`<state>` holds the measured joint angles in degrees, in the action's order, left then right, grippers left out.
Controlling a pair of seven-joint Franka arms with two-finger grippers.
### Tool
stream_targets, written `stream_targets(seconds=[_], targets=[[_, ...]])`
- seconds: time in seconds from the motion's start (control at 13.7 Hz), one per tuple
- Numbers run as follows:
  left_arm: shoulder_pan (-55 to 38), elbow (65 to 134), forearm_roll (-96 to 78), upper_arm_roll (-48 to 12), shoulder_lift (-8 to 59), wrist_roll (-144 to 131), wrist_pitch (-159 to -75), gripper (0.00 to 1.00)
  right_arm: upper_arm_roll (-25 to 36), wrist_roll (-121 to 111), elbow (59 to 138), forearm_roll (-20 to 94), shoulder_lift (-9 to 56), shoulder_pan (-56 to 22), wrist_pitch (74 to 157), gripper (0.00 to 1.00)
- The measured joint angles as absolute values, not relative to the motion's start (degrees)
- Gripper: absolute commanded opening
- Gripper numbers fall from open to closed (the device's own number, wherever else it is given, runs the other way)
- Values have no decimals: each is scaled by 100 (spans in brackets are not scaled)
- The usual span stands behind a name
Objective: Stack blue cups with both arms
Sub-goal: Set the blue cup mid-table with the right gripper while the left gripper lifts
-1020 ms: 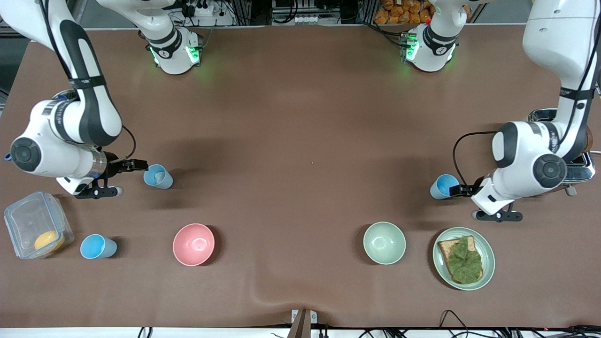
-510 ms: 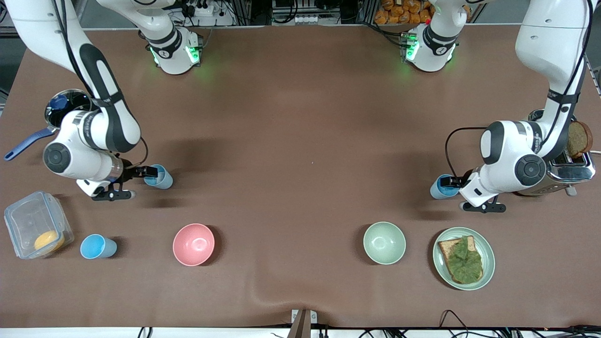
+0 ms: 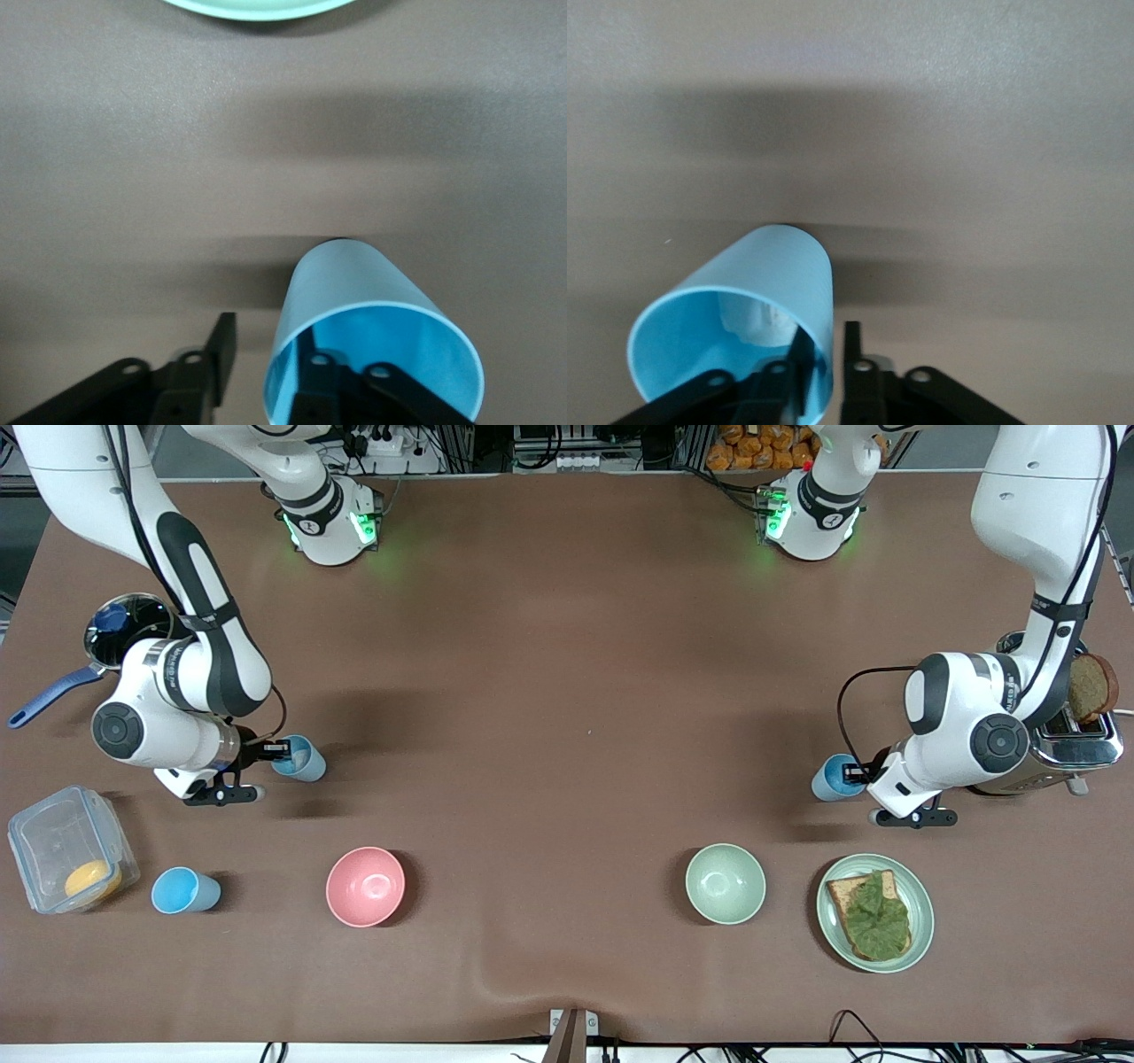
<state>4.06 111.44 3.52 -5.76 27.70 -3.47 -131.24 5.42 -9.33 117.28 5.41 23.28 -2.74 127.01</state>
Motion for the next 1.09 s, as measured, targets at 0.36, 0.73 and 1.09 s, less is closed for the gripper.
stream_targets(seconds=[0.36, 0.73, 1.09], targets=[[441, 11091, -468, -577, 2564, -600, -13620, 0, 541, -928, 11302, 541, 2327, -295, 11956, 0], [648, 10915, -2016, -576, 2069, -607, -13674, 0, 515, -686, 10681, 620, 2202, -589, 10672, 0], [793, 10523, -4069, -578, 1587, -636, -13677, 0, 456, 1309, 10453, 1093, 1843, -1939, 10116, 0]])
